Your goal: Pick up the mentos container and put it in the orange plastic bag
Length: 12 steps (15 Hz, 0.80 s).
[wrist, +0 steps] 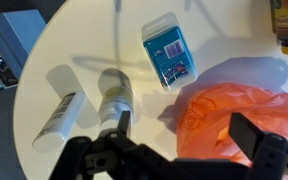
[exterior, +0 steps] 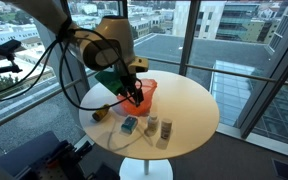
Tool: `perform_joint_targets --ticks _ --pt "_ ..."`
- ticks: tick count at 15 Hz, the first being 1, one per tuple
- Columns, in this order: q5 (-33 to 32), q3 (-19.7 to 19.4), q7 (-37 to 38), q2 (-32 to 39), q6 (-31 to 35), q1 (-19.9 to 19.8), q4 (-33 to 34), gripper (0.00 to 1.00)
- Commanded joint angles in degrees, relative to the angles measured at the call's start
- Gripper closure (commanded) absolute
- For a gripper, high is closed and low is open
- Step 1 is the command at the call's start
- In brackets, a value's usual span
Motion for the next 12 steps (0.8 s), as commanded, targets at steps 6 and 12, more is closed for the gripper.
perform_joint_targets --ticks 6,12 --pt "2.25 -0.13 -10.90 6.19 1.90 -0.08 0.84 0.00" --pt "2.27 0.19 -9.86 6.27 1.82 0.08 0.47 0.00"
